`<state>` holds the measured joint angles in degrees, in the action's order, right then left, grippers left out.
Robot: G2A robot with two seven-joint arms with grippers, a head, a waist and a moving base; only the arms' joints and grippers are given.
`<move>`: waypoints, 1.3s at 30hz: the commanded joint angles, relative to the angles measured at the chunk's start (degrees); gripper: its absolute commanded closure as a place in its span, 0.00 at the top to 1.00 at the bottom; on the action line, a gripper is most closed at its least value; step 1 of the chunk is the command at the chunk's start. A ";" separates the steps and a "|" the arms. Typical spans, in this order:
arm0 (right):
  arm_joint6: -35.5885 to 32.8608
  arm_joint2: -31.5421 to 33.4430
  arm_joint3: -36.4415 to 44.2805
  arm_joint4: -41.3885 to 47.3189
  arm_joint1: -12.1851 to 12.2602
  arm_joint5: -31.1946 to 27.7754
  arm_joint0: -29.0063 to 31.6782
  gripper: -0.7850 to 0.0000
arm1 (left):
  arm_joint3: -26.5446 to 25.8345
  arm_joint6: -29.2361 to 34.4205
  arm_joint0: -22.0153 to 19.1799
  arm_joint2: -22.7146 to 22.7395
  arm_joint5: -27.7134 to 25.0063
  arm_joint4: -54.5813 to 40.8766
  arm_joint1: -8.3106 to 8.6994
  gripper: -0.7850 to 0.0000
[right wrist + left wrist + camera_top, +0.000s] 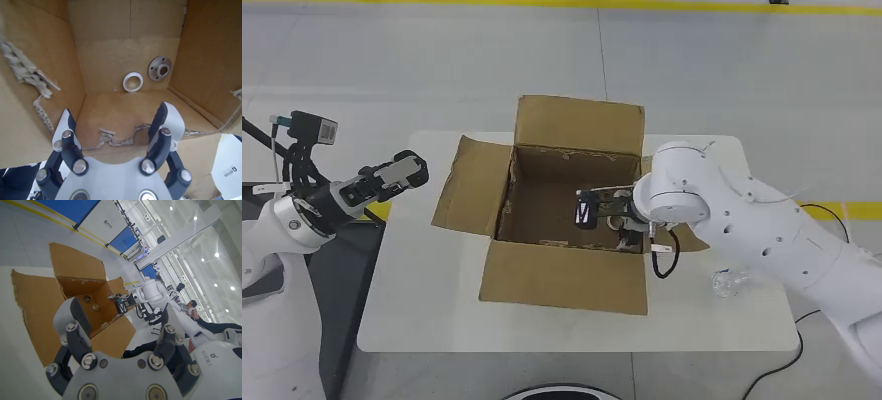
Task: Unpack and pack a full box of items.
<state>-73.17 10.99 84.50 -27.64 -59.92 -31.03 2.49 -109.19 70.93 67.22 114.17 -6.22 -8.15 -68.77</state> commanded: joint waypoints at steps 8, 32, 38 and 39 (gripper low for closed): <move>1.80 1.51 -3.64 1.60 -2.36 -0.15 -0.91 1.00 | 0.00 0.00 0.00 0.00 0.00 0.00 0.00 1.00; 6.16 1.54 -13.30 1.81 -7.81 1.37 -0.43 1.00 | 0.00 0.00 0.00 0.00 0.00 0.00 0.00 1.00; 3.97 1.62 -19.03 5.70 -10.19 3.62 0.02 1.00 | 0.00 0.00 0.00 0.00 0.00 0.00 0.00 1.00; 3.31 1.56 -20.21 6.51 -10.75 4.12 -0.03 1.00 | 0.00 0.00 0.00 0.00 0.00 0.00 0.00 1.00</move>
<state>-68.90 12.65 65.71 -22.10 -70.07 -27.38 2.53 -109.19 70.93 67.22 114.17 -6.22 -8.15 -68.77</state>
